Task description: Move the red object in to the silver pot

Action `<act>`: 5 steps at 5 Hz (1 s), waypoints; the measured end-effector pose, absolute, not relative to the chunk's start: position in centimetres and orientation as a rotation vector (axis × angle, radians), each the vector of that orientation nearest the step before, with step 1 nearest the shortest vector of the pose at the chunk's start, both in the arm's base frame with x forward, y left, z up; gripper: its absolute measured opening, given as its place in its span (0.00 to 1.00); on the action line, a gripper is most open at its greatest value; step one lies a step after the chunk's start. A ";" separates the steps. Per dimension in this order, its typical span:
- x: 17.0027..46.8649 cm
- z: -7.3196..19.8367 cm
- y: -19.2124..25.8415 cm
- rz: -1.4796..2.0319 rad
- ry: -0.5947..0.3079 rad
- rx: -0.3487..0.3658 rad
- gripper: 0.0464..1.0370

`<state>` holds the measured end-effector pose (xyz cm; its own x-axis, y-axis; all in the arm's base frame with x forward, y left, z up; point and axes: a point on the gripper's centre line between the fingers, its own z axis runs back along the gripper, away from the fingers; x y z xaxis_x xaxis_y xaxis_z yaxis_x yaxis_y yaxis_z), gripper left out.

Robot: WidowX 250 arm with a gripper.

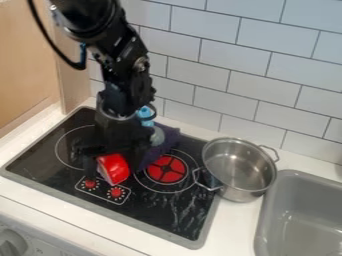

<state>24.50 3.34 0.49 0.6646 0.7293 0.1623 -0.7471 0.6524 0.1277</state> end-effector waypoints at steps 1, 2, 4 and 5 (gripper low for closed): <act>24.6 0.4 3.6 0.843 -0.100 0.202 0.59; 24.5 0.3 3.6 0.841 -0.095 0.211 0.51; 24.3 0.6 3.7 0.841 -0.097 0.217 0.51; 24.5 2.3 3.7 0.838 -0.141 0.218 0.51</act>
<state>24.51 3.73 2.27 0.6615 0.7200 0.2096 -0.7489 0.6485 0.1359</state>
